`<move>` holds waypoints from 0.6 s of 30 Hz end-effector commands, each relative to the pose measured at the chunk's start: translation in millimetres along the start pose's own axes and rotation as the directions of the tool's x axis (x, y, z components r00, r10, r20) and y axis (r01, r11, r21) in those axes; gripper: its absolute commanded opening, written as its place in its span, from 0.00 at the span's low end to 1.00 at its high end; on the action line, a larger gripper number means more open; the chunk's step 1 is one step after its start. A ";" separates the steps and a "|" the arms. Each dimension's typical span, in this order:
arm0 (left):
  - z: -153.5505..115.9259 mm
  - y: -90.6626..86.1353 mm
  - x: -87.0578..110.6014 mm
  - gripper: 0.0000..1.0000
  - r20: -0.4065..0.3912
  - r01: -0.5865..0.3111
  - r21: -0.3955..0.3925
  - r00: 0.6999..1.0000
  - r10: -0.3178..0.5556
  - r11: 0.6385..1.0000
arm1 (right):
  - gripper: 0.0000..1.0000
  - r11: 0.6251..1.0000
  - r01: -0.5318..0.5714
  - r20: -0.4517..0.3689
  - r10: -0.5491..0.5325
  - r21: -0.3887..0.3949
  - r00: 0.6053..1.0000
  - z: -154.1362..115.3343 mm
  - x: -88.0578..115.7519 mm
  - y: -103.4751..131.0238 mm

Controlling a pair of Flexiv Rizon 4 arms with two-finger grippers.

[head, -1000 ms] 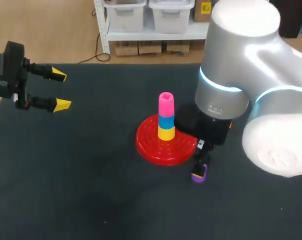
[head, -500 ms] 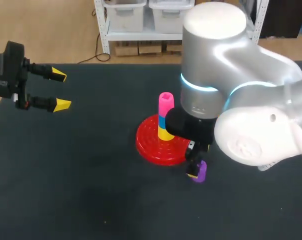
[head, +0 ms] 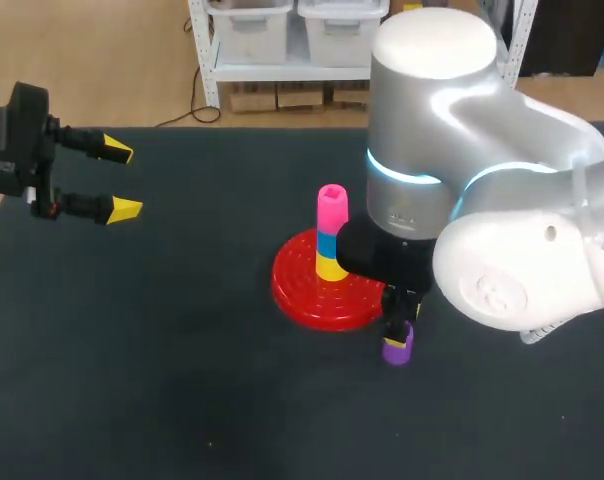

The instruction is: Pick up and stack the cylinders on the red base in this order: pink,purple,orange,green

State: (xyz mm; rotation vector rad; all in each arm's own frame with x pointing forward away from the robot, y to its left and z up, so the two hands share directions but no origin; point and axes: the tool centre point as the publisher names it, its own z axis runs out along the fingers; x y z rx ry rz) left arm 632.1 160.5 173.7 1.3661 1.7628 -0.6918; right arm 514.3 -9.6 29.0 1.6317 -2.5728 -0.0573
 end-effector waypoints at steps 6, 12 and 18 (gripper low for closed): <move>0.3 0.0 1.4 1.00 0.005 -0.003 -0.001 1.000 0.003 1.000 | 0.00 1.000 -0.024 0.010 0.024 0.011 1.000 -50.3 15.4 0.4; 0.3 0.0 1.4 1.00 0.005 -0.003 -0.001 1.000 0.003 1.000 | 0.00 0.996 -0.070 0.029 0.068 0.058 0.997 -109.6 21.3 -10.9; 0.3 0.0 1.4 1.00 0.005 -0.003 -0.001 1.000 0.003 1.000 | 0.00 0.989 -0.054 0.045 0.048 0.139 0.998 -181.8 8.6 -30.9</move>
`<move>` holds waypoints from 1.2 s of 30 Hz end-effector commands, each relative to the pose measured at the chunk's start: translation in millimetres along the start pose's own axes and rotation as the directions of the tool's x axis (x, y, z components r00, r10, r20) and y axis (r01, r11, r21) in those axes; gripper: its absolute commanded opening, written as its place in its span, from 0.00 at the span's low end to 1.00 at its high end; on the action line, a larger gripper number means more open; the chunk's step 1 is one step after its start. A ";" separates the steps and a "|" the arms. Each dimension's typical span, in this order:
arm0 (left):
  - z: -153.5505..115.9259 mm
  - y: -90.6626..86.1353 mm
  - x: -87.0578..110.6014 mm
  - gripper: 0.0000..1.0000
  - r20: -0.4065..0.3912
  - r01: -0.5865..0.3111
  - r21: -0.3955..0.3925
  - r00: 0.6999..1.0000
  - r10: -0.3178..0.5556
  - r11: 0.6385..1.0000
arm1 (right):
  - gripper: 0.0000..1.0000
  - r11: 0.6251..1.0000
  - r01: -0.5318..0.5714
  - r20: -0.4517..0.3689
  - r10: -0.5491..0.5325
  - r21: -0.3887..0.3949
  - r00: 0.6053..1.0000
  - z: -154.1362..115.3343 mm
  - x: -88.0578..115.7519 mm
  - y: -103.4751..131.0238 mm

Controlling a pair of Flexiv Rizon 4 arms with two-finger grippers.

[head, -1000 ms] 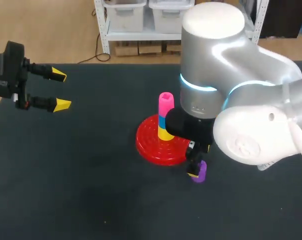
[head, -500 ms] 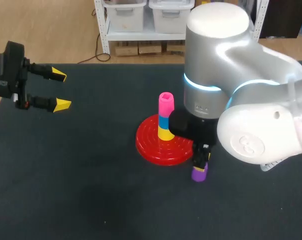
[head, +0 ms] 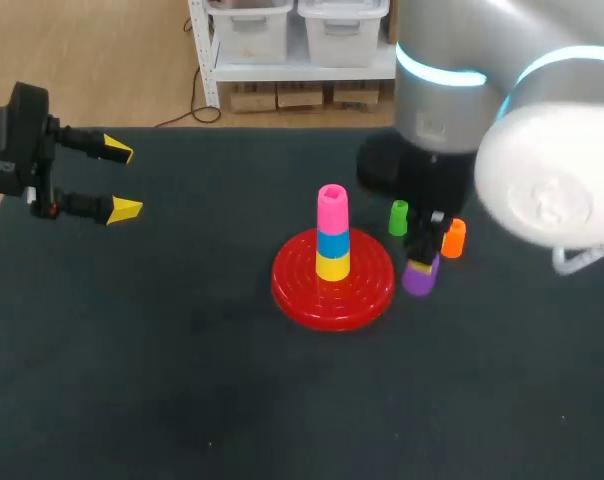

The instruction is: Pick up and stack the cylinders on the red base in this order: pink,purple,orange,green

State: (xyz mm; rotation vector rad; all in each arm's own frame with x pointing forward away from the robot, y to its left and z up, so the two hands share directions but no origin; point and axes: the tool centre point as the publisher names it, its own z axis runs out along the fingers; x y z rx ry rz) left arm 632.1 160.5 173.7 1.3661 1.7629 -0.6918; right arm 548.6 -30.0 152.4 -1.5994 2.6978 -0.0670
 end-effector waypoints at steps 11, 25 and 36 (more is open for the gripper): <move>0.3 0.0 1.4 1.00 0.005 -0.003 -0.001 1.000 0.003 1.000 | 0.00 0.988 0.125 -0.013 -0.124 0.092 0.992 -93.3 -90.3 -32.3; 0.3 0.0 1.4 1.00 0.005 -0.003 -0.001 1.000 0.003 1.000 | 0.00 0.978 0.201 -0.093 -0.195 0.058 0.976 -61.8 -137.3 -28.5; 0.3 0.0 1.4 1.00 0.005 -0.003 -0.001 1.000 0.003 1.000 | 0.00 0.982 0.185 -0.098 -0.181 0.027 0.979 -55.9 -136.4 -33.2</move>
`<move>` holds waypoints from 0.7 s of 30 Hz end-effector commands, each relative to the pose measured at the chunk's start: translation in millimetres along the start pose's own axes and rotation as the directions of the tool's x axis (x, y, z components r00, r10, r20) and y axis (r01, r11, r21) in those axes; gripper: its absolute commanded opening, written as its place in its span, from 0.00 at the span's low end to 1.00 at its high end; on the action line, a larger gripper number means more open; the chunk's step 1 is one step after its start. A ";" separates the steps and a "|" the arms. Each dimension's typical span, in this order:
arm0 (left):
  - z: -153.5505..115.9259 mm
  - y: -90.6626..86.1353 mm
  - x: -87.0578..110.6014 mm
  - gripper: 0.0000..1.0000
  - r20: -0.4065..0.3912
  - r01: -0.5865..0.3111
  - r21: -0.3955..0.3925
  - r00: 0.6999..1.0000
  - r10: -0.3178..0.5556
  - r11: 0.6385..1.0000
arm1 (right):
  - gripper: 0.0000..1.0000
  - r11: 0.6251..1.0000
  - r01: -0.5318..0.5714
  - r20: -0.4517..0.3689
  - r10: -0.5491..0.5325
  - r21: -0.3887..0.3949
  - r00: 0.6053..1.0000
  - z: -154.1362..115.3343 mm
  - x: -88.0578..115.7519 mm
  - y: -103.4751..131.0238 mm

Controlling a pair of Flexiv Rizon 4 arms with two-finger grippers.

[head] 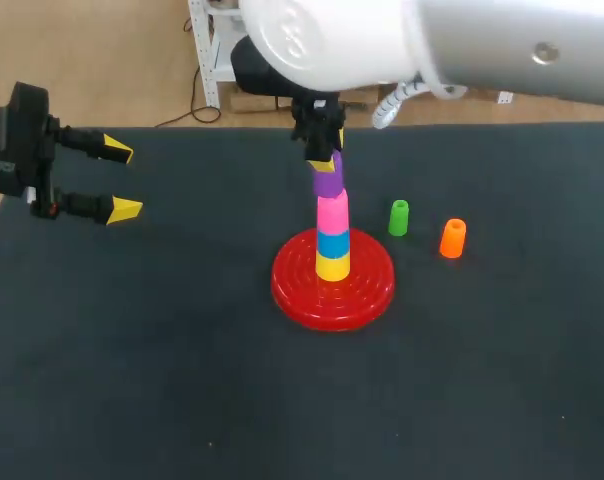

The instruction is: Pick up and stack the cylinders on the red base in this order: pink,purple,orange,green

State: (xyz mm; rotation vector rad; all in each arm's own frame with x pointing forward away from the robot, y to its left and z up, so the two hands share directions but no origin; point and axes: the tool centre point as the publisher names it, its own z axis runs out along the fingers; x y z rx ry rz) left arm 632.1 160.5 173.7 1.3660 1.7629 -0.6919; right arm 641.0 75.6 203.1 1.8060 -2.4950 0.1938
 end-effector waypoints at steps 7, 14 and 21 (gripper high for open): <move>0.3 0.0 1.4 1.00 0.005 -0.003 -0.001 1.000 0.003 1.000 | 0.00 1.000 0.000 0.003 0.000 -0.011 1.000 -4.1 4.7 5.2; 0.3 0.0 1.4 1.00 0.005 -0.003 -0.001 1.000 0.003 1.000 | 0.00 1.000 -0.009 -0.004 0.009 -0.015 1.000 1.4 8.8 6.9; 0.3 0.0 1.4 1.00 0.005 -0.003 -0.001 1.000 0.003 1.000 | 0.00 1.000 -0.017 -0.012 0.017 -0.013 1.000 4.8 10.8 6.8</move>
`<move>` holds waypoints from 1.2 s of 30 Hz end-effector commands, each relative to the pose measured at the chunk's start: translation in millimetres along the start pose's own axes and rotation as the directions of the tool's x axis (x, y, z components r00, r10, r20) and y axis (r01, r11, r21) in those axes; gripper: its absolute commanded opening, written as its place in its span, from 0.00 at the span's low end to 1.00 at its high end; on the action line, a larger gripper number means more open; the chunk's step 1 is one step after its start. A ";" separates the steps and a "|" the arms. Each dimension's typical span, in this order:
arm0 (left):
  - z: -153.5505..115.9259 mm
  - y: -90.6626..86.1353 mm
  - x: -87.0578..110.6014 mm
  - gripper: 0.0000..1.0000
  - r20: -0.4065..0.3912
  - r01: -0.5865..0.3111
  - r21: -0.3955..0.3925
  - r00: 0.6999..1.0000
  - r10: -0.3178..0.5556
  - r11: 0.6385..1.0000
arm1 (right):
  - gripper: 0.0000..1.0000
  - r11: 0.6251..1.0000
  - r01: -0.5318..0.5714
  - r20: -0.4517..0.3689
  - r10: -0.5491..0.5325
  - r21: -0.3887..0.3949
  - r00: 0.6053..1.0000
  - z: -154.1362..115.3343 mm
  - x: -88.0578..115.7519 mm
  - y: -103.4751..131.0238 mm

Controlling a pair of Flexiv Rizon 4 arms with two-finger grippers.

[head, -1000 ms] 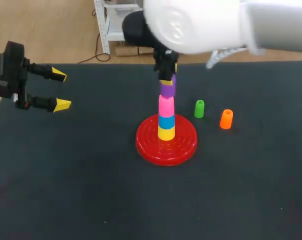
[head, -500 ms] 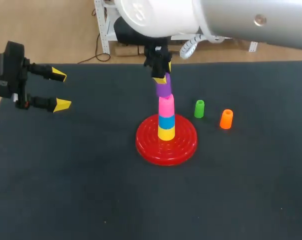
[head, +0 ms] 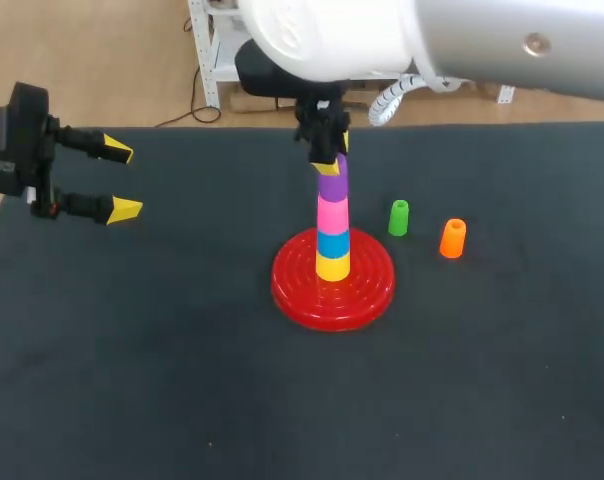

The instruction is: Pick up and stack the cylinders on the red base in this order: pink,purple,orange,green

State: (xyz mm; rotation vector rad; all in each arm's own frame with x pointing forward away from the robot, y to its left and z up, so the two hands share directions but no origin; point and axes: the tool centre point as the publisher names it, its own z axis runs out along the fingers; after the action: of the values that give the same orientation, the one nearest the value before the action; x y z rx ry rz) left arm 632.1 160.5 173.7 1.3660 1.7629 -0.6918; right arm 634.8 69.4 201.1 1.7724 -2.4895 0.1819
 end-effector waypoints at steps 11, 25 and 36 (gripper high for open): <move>0.3 0.0 1.4 1.00 0.005 -0.003 -0.001 1.000 0.003 1.000 | 0.00 1.000 -0.004 0.011 0.004 -0.007 1.000 7.8 -0.4 4.1; 0.3 0.0 1.4 1.00 0.005 -0.003 -0.001 1.000 0.003 1.000 | 0.00 0.998 -0.043 0.009 0.043 -0.039 0.999 22.8 0.2 -6.0; 0.3 0.0 1.4 1.00 0.005 -0.003 -0.001 1.000 0.003 1.000 | 0.00 0.997 -0.040 -0.003 0.040 -0.069 0.999 34.5 -6.3 -4.4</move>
State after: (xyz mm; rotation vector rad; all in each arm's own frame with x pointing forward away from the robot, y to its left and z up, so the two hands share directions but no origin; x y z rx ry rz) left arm 632.1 160.5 173.7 1.3660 1.7629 -0.6919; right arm 636.2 67.8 179.9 1.7076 -2.5101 0.1077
